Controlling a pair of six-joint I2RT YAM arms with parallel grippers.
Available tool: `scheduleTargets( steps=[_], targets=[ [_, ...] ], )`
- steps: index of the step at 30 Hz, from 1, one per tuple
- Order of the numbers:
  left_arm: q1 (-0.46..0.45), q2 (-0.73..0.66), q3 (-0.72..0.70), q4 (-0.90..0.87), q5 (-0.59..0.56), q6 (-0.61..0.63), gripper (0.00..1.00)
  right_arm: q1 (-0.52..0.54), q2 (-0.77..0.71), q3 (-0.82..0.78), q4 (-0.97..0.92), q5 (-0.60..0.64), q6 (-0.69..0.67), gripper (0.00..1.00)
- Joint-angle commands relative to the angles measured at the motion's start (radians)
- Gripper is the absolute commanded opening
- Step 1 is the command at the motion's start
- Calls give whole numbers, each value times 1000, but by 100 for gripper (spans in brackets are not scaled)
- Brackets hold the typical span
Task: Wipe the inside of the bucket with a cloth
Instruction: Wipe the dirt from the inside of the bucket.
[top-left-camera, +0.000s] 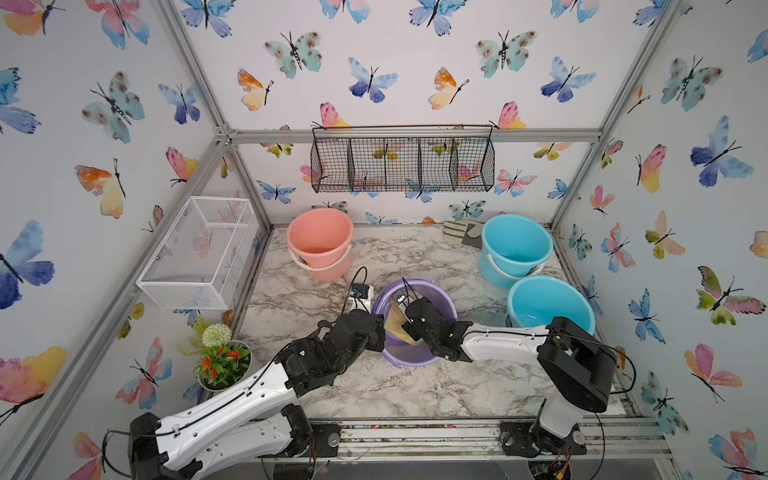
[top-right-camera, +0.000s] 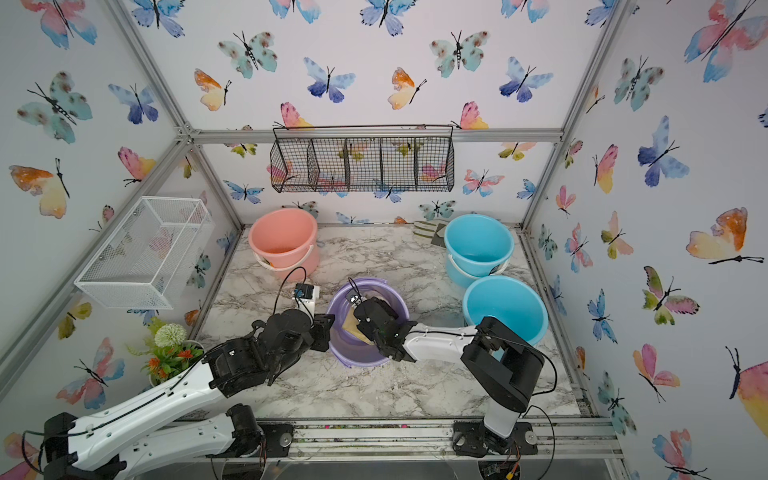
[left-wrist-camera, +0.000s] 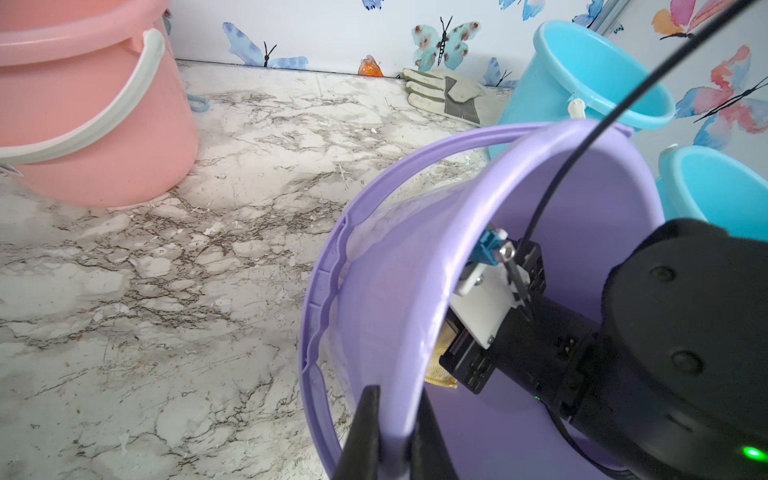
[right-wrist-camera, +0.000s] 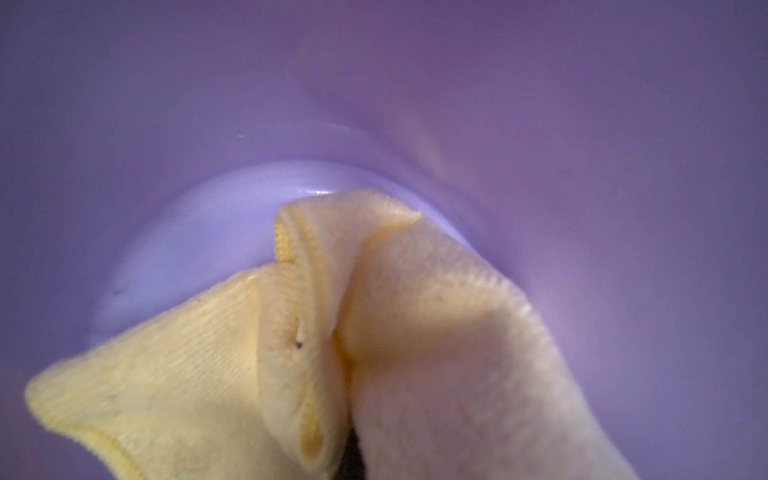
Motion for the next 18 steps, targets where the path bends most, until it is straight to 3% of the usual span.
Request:
scheduleTargets(
  steps=[1, 9, 14, 18],
  targets=[
    [-9, -4, -8, -28, 42, 19, 0, -16, 13, 70, -279, -1, 101, 2],
    [-10, 15, -23, -16, 37, 21, 0, -16, 61, 216, -735, -151, 244, 2],
    [-9, 26, -24, -6, 43, 19, 0, -16, 39, 186, -747, -378, 249, 2],
    [-10, 28, -27, -3, 47, 15, 0, -17, 6, 116, -617, -565, 255, 2]
  ],
)
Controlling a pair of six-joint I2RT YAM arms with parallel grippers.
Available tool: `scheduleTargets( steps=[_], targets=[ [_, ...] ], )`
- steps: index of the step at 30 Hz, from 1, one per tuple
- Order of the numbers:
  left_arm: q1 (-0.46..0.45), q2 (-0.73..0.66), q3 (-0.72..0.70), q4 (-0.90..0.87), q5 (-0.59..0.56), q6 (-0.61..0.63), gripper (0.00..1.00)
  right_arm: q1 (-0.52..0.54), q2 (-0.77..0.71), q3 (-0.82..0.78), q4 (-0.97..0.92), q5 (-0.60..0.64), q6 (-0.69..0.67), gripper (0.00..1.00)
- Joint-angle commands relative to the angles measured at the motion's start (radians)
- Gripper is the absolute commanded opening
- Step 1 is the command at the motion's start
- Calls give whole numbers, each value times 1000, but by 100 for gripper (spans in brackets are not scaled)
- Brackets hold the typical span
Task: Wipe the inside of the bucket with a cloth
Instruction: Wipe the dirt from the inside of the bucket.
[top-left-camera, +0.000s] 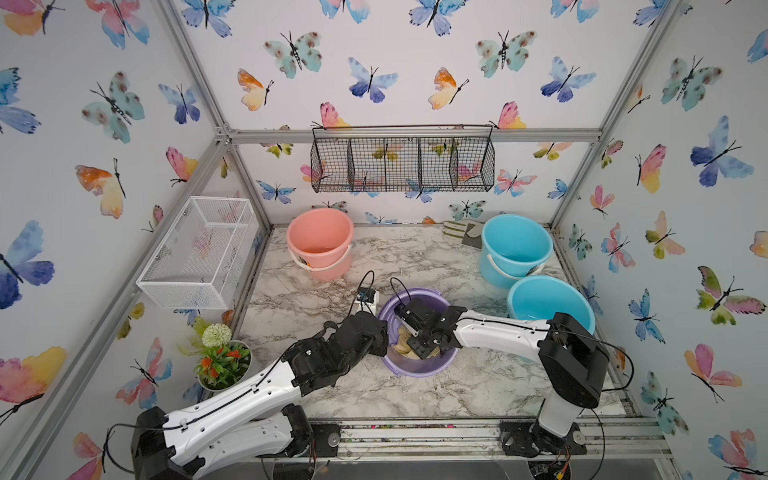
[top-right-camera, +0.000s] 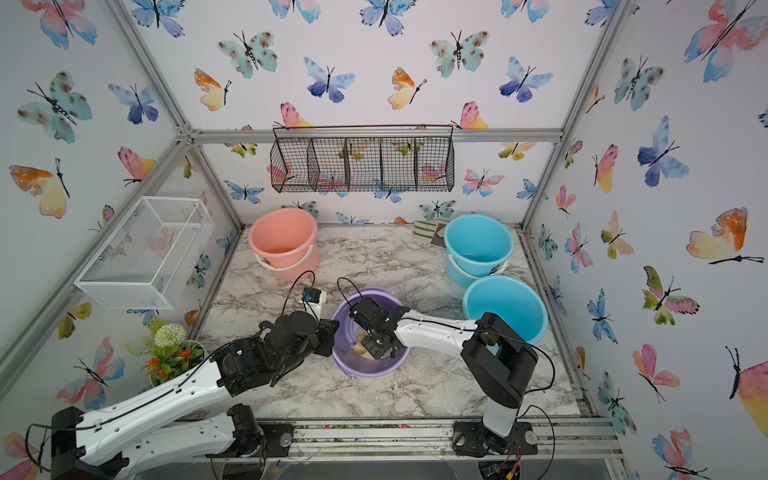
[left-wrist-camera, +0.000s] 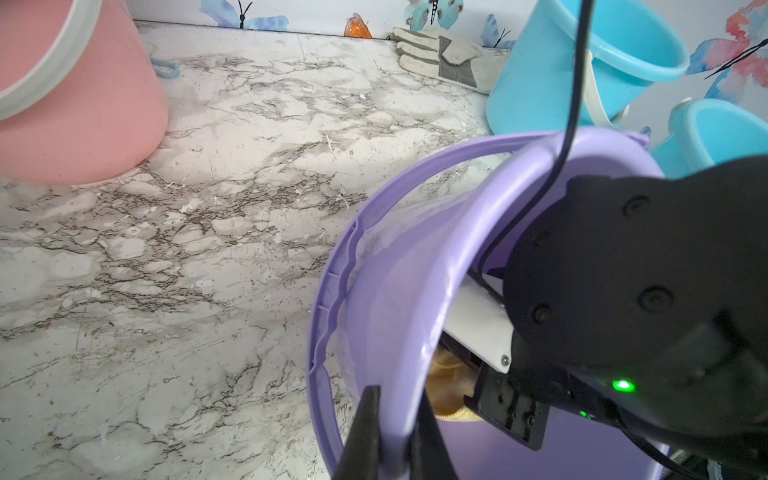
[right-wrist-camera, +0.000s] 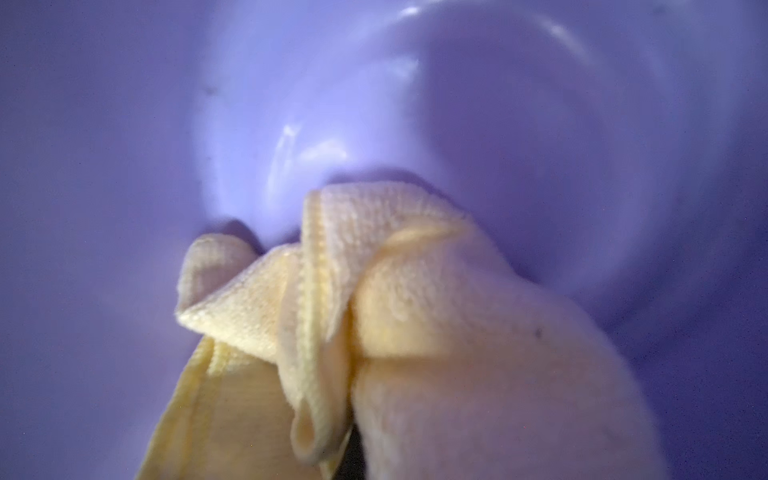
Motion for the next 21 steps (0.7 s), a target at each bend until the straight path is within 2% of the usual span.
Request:
scheduleTargets(
  steps=[1, 5, 9, 15, 18, 21],
  targets=[
    [-4, -6, -7, -4, 12, 14, 0, -8, -29, -51, 31, -229, 37, 2],
    [-5, -11, -9, -9, 12, 13, 0, -8, -9, -49, 133, -420, 66, 2],
    [-5, -15, -13, -9, 14, 6, 0, -9, 0, -65, 260, -461, 109, 2],
    [-5, -15, -15, -3, 21, 8, 0, -8, -54, -201, 631, -337, 178, 2],
    [-5, -14, -16, 2, 20, 8, 0, -8, -65, -293, 845, -261, 157, 2],
    [-5, -16, -16, 4, 25, 6, 0, -8, -48, -322, 968, -207, 104, 2]
  ],
)
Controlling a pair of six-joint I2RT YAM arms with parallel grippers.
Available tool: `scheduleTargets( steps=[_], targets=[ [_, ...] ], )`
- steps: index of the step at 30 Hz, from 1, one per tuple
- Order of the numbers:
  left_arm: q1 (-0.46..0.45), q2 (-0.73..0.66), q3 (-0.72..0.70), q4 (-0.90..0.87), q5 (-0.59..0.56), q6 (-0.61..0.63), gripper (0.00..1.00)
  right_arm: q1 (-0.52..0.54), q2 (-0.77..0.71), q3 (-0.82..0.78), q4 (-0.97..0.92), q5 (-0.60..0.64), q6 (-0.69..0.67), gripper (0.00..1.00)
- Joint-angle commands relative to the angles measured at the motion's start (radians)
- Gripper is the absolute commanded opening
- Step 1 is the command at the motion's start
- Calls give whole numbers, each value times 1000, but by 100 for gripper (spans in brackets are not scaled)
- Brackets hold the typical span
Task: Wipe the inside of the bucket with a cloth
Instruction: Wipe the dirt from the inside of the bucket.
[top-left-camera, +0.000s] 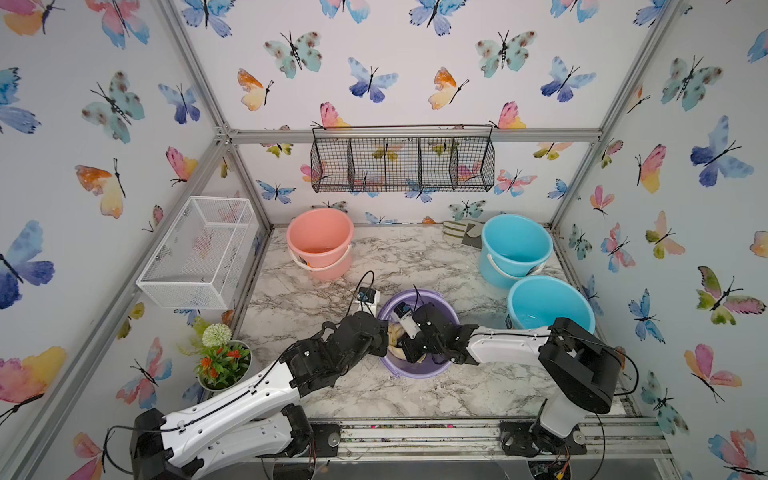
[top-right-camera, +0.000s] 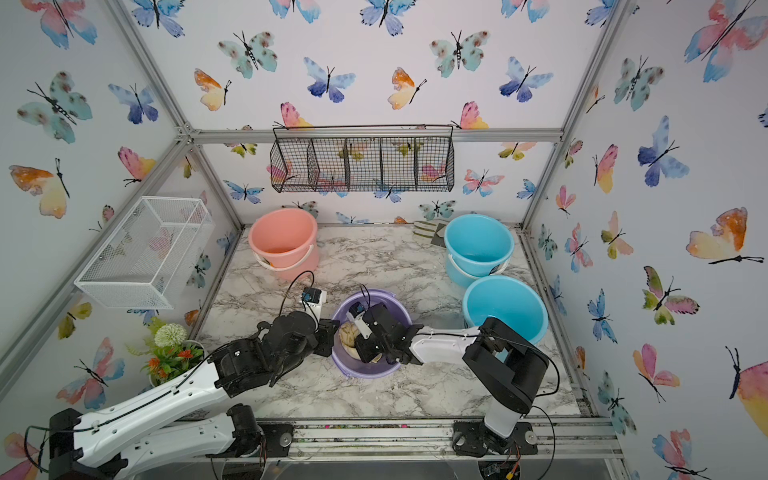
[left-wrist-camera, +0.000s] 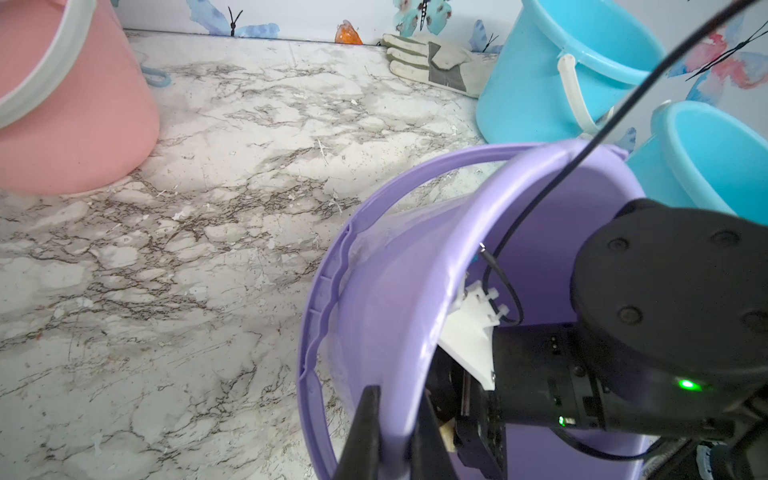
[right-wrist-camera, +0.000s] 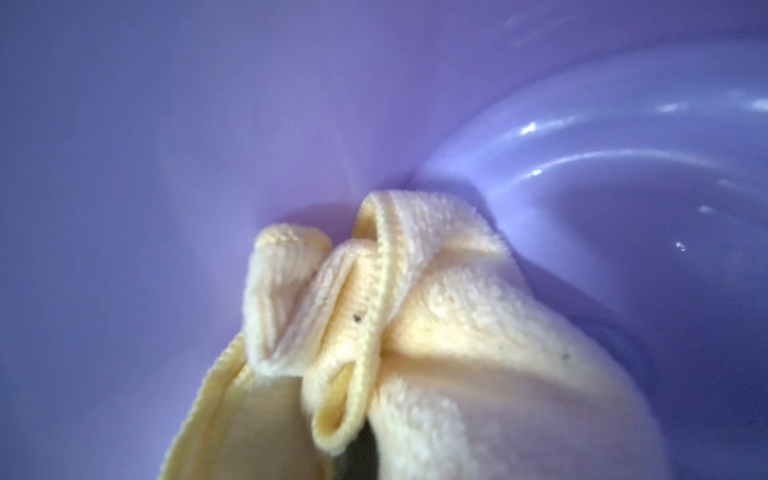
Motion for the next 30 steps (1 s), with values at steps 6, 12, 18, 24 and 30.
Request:
scheduleTargets(
  steps=[6, 12, 18, 24, 30],
  targets=[
    [-2, -11, -20, -12, 16, -3, 0, 4, 1, -54, 414, 171, -127, 2],
    [-2, -10, -17, -13, 16, -3, 0, 5, 12, -76, 526, 370, -231, 2],
    [-2, -17, -17, -14, 11, -7, 0, 6, 36, -21, 403, 591, -328, 2],
    [-2, -22, -16, -20, 4, -7, 0, 6, 50, 24, 259, 780, -444, 2],
    [-2, -14, -10, -15, 0, -2, 0, 6, 102, 131, -61, 859, -465, 2]
  ],
)
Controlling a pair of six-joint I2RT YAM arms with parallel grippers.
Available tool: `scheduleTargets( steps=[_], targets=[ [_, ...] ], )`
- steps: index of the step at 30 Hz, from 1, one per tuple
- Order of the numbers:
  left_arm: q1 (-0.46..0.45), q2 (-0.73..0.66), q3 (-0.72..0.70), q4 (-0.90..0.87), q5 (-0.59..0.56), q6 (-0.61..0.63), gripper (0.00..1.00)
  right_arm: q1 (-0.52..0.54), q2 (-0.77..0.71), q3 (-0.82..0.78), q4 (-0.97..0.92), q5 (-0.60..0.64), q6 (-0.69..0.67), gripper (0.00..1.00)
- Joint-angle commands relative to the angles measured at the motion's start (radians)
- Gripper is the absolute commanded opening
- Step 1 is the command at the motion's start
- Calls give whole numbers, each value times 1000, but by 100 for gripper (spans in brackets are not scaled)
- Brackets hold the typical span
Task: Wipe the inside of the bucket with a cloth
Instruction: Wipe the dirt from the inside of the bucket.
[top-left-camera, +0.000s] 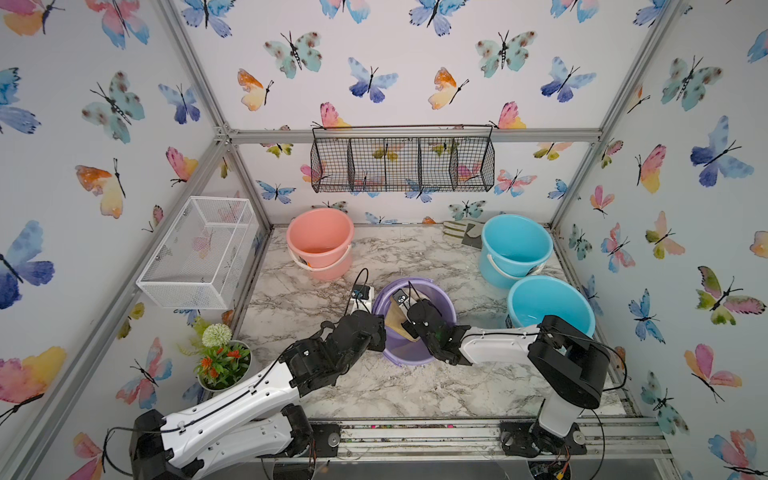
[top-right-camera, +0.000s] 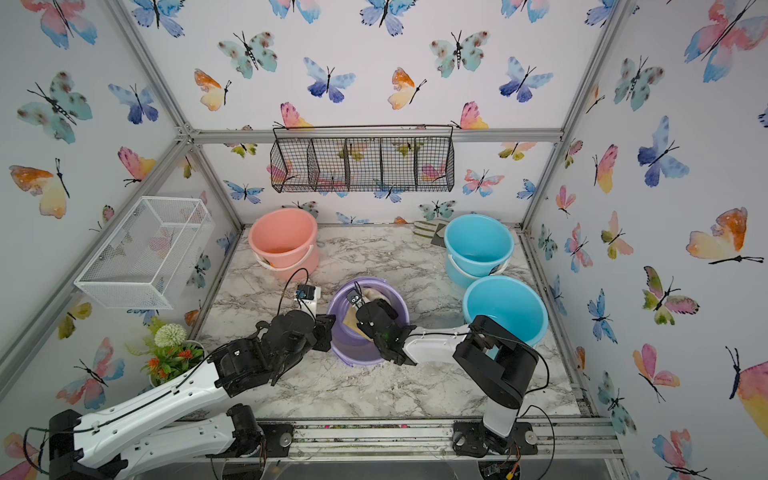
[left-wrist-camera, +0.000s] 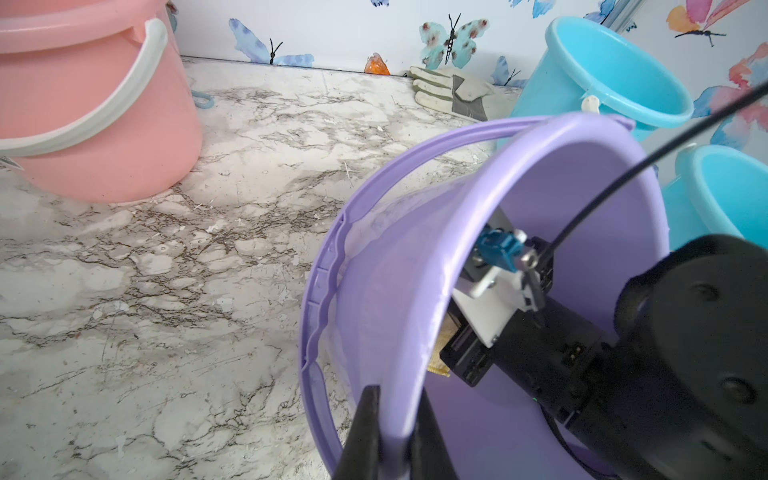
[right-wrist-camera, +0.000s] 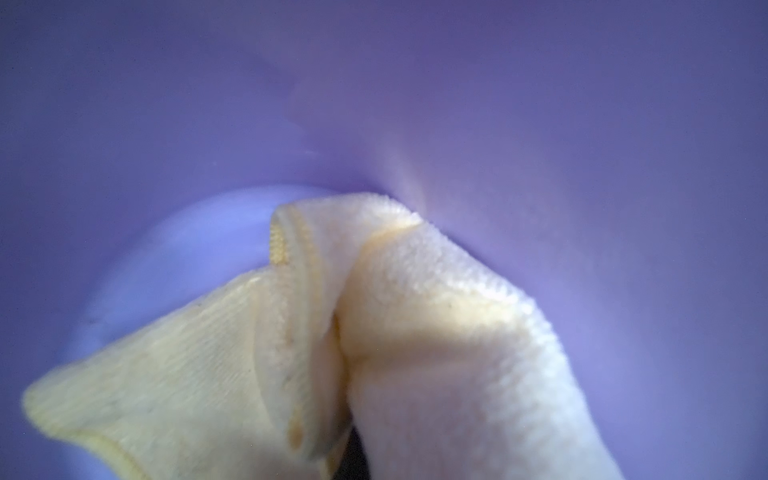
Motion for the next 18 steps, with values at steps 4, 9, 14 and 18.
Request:
scheduleTargets(
  steps=[4, 9, 14, 18],
  targets=[
    [-10, -7, 6, -52, 49, 16, 0, -15, 74, 131, -451, 59, 45, 2],
    [-10, -14, 5, -53, 37, 14, 0, -15, 68, 166, -696, -185, 160, 2],
    [-7, -18, -7, -38, 37, -10, 0, -15, -11, 104, -737, -482, 260, 2],
    [0, -29, -18, -12, 49, -19, 0, -15, -115, 18, -622, -691, 353, 2]
  ],
)
